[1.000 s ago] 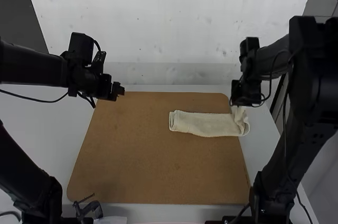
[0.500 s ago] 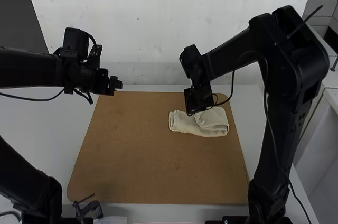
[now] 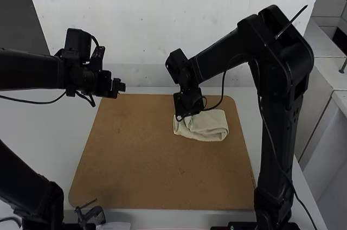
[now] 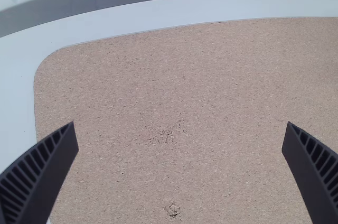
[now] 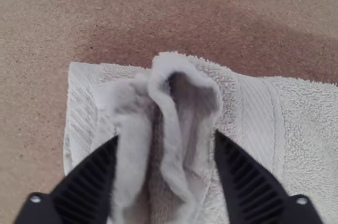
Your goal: Fold the towel.
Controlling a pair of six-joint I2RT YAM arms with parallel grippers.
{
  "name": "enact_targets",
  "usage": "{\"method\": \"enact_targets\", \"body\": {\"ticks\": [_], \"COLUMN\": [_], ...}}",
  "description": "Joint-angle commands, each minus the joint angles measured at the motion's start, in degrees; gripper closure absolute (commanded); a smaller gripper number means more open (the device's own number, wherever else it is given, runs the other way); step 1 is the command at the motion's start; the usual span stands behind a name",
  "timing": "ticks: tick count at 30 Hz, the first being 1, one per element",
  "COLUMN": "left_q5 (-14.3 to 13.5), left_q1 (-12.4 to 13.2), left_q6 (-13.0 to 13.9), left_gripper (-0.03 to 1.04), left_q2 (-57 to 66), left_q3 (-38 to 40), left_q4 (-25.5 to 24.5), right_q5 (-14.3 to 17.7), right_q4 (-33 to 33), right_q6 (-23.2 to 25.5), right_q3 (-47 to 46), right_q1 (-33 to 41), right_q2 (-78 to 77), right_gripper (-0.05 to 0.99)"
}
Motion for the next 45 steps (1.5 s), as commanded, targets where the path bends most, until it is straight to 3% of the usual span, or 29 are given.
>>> {"method": "enact_targets", "body": {"ticks": [1, 7, 10, 11, 23, 37, 45], "left_q5": [1.0, 1.1, 1.1, 1.1, 1.1, 1.1, 1.1], "left_q1": [0.4, 0.5, 0.4, 0.4, 0.1, 0.7, 0.8], "left_q6": [0.7, 0.8, 0.8, 0.8, 0.7, 0.8, 0.8], "left_gripper": [0.0, 0.01, 0.01, 0.01, 0.01, 0.01, 0.01], "left_q2": [-1.3, -1.1, -1.2, -1.2, -0.4, -0.3, -0.1], "left_q3": [-0.5, -0.7, -0.8, -0.8, -1.1, -1.1, -1.1], "left_q4": [0.4, 0.5, 0.5, 0.5, 1.3, 2.1, 2.3], "right_q5": [1.0, -0.1, 0.3, 0.3, 1.0, 1.4, 1.7], "right_q4": [1.7, 5.3, 4.4, 4.2, 7.9, 12.2, 12.3], "right_q6": [1.3, -1.1, -1.6, -2.0, -1.9, -1.7, -1.6], "right_q3": [0.6, -1.2, -2.4, -2.9, -5.5, -3.4, -3.4], "right_q1": [0.1, -3.6, -5.0, -5.2, -2.2, 7.3, 6.2], "right_q2": [-4.8, -13.5, -13.6, -13.2, -2.6, 2.3, 2.1], "right_gripper": [0.38, 0.43, 0.9, 0.92, 0.92, 0.92, 0.92]}}
